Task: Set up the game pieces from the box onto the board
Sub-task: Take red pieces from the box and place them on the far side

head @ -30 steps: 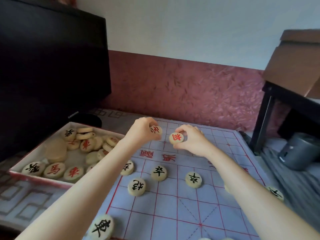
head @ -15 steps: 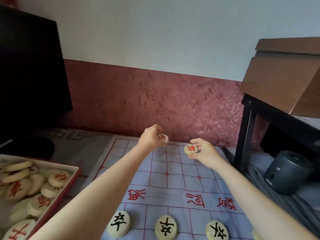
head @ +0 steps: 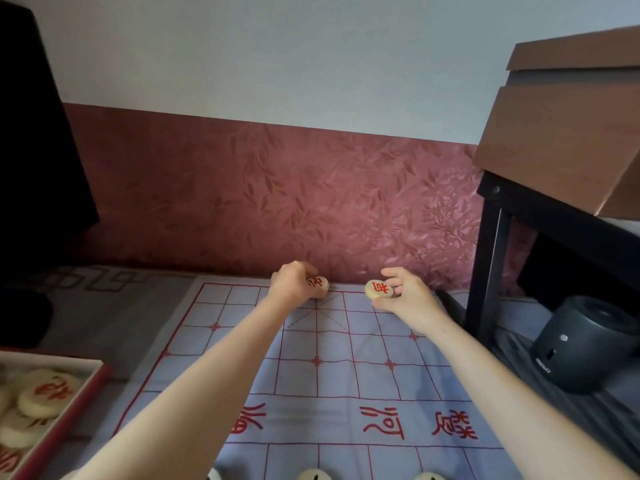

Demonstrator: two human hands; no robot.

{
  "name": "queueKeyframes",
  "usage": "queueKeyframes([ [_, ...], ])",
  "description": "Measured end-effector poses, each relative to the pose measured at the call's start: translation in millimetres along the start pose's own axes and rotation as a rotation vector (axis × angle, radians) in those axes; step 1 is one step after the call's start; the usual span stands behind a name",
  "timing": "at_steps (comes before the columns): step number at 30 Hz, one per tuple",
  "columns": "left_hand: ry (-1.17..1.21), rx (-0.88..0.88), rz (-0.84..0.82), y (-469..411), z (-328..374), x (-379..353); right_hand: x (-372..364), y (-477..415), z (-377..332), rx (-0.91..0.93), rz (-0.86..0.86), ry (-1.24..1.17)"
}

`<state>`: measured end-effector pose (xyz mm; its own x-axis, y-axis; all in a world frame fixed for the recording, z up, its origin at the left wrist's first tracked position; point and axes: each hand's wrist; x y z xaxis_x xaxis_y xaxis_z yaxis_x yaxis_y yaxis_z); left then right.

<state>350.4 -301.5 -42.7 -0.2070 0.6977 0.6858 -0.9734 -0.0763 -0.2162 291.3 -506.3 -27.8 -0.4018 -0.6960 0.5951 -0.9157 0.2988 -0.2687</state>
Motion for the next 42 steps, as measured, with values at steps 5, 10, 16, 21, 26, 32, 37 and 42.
queueKeyframes([
  [5, 0.001, -0.045, -0.047, -3, -4, 1, 4, -1, 8, -0.015, 0.008, 0.006],
  [10, -0.035, -0.128, 0.025, 1, -1, 4, 10, -7, 20, -0.066, 0.023, 0.025],
  [16, 0.148, -0.152, -0.029, 8, 4, 12, 3, -17, 26, -0.079, 0.054, 0.049],
  [21, 0.224, -0.176, -0.034, 13, 9, 19, -18, -24, 18, -0.059, 0.024, 0.034],
  [26, 0.246, -0.192, -0.026, 16, 12, 22, -29, -33, 18, -0.041, -0.005, 0.083],
  [32, 0.23, -0.203, -0.077, 20, 5, 22, -31, -29, 24, -0.029, -0.05, 0.125],
  [37, 0.236, -0.178, -0.078, 24, 1, 25, -23, -20, 16, 0.017, -0.01, 0.117],
  [42, 0.246, -0.182, -0.055, 31, 3, 41, -12, -5, -4, 0.108, 0.049, 0.094],
])
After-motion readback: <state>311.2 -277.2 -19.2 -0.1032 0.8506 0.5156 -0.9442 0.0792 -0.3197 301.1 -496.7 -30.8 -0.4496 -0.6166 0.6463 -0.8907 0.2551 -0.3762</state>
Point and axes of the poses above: each hand's wrist, its own y-axis away from the middle knuckle, its own x-axis out of the back of the hand, z = x × y, and after that the axes turned 14 degrees about z, right-handed
